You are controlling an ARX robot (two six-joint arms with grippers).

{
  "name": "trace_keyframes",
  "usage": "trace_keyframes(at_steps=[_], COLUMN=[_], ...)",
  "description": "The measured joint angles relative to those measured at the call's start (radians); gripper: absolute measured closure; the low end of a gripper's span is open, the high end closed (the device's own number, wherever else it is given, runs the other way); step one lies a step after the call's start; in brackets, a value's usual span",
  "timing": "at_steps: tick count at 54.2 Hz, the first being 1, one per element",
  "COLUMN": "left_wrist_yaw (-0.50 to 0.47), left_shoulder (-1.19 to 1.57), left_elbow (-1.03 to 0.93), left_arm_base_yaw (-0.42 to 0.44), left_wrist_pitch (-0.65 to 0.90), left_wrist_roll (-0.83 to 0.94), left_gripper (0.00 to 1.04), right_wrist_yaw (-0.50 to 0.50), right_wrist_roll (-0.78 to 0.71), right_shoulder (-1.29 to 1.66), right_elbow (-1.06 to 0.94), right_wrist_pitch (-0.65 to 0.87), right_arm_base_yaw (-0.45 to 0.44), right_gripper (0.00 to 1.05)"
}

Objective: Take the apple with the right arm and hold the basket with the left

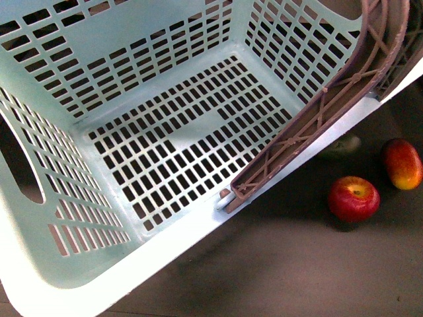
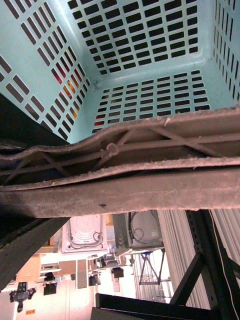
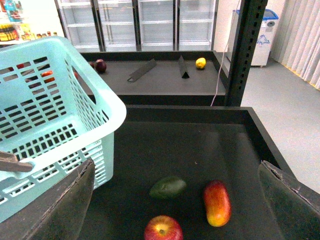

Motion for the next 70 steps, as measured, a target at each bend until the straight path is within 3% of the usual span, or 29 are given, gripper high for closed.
trace_keyframes(at_steps=[8, 14, 20, 25, 35, 44, 51, 70], left_wrist_yaw=[0.001, 0.0, 0.001, 0.0, 0.001, 0.0, 0.0, 0.0], left_shoulder=[0.0, 0.0, 0.0, 0.002, 0.003, 0.003, 0.003, 0.003], left_elbow=[0.0, 0.0, 0.0, 0.0, 0.0, 0.0, 0.0, 0.0], left_arm_base_yaw=[0.0, 0.0, -0.002, -0.001, -0.002, -0.002, -0.002, -0.002], left_wrist_pitch=[0.0, 0.0, 0.0, 0.0, 0.0, 0.0, 0.0, 0.0], left_wrist_roll=[0.0, 0.0, 0.002, 0.0, 0.002, 0.003, 0.003, 0.003], left_gripper=[0.85, 0.85, 0.85, 0.85, 0.85, 0.85, 0.85, 0.85], right_wrist_yaw=[0.0, -0.02, -0.044, -0.126, -0.187, -0.228, -0.239, -0.228], right_wrist_roll=[0.0, 0.131, 0.172, 0.18, 0.095, -0.034, -0.121, -0.169], right_shoulder=[0.0, 0.189, 0.297, 0.392, 0.67, 1.235, 1.638, 2.087], right_elbow=[0.0, 0.121, 0.135, 0.138, 0.135, 0.152, 0.243, 0.471], right_wrist_pitch=[0.0, -0.313, -0.363, -0.276, -0.003, 0.475, 0.723, 0.811], right_arm_base_yaw=[0.0, -0.005, -0.022, -0.072, -0.141, -0.176, -0.176, -0.133], right_gripper=[0.09, 0.09, 0.09, 0.09, 0.09, 0.09, 0.09, 0.09])
